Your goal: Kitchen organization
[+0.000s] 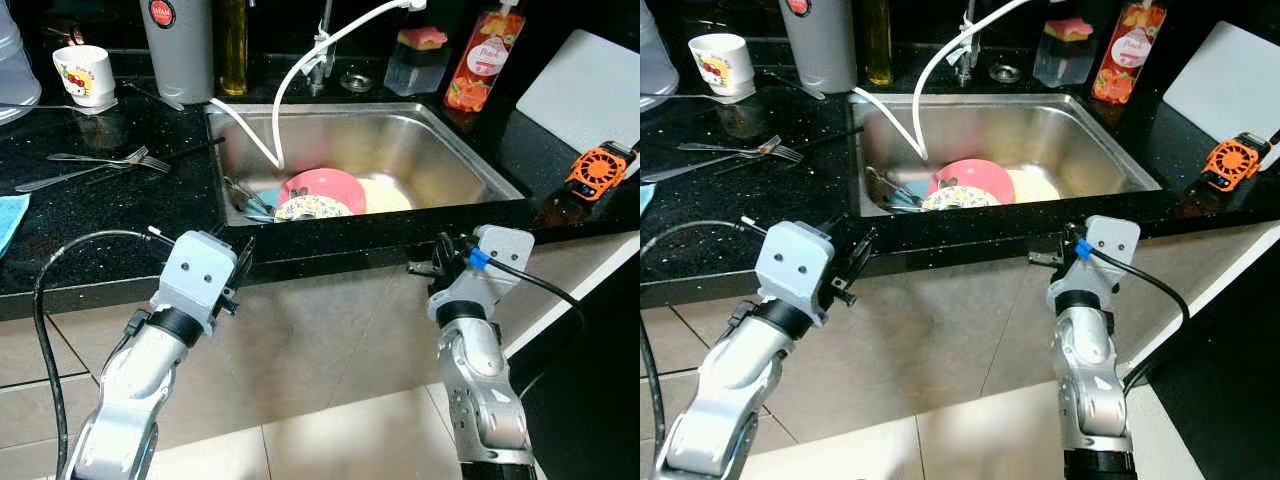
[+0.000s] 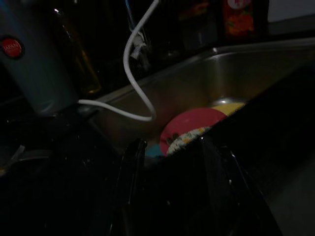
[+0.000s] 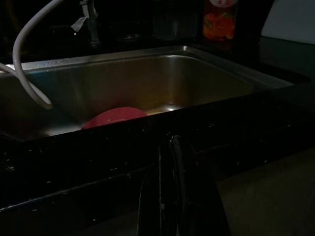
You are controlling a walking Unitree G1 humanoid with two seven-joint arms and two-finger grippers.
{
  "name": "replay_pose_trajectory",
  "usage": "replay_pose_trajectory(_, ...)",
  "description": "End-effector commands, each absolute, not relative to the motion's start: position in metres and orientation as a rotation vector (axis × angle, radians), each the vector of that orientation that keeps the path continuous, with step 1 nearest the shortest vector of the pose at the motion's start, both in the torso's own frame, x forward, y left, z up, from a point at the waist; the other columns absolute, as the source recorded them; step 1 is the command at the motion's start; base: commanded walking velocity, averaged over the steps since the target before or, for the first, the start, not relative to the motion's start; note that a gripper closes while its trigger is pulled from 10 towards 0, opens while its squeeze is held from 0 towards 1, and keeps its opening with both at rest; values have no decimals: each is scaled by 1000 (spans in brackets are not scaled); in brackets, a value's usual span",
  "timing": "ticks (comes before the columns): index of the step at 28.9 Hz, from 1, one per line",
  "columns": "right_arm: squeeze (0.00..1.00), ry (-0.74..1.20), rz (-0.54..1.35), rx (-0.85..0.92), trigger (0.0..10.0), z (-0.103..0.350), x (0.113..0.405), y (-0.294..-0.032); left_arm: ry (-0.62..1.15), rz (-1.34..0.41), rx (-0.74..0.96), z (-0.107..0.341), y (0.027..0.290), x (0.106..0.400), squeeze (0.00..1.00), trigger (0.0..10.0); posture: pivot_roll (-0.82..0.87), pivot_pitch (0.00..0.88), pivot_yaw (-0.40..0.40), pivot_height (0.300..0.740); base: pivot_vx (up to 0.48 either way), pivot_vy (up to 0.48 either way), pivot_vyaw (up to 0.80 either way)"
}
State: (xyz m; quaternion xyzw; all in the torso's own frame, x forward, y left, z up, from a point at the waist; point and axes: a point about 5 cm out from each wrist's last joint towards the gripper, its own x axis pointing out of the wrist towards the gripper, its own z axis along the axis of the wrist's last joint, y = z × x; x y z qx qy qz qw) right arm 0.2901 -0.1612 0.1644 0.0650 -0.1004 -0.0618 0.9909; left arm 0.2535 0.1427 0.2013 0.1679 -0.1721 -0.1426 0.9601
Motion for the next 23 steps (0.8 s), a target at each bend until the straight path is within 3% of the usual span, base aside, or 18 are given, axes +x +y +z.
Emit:
replay_pose_trajectory(1, 0, -200, -133, 115, 10000, 164, 289, -165, -352, -275, 321, 204, 140, 256, 0, 10000, 204, 60, -97, 740, 0, 0, 0)
replay_pose_trajectory(23, 0, -259, -157, 87, 10000, 188, 300, -184, -377, -17, 299, 228, 169, 291, 0, 10000, 194, 41, -102, 740, 0, 0, 0)
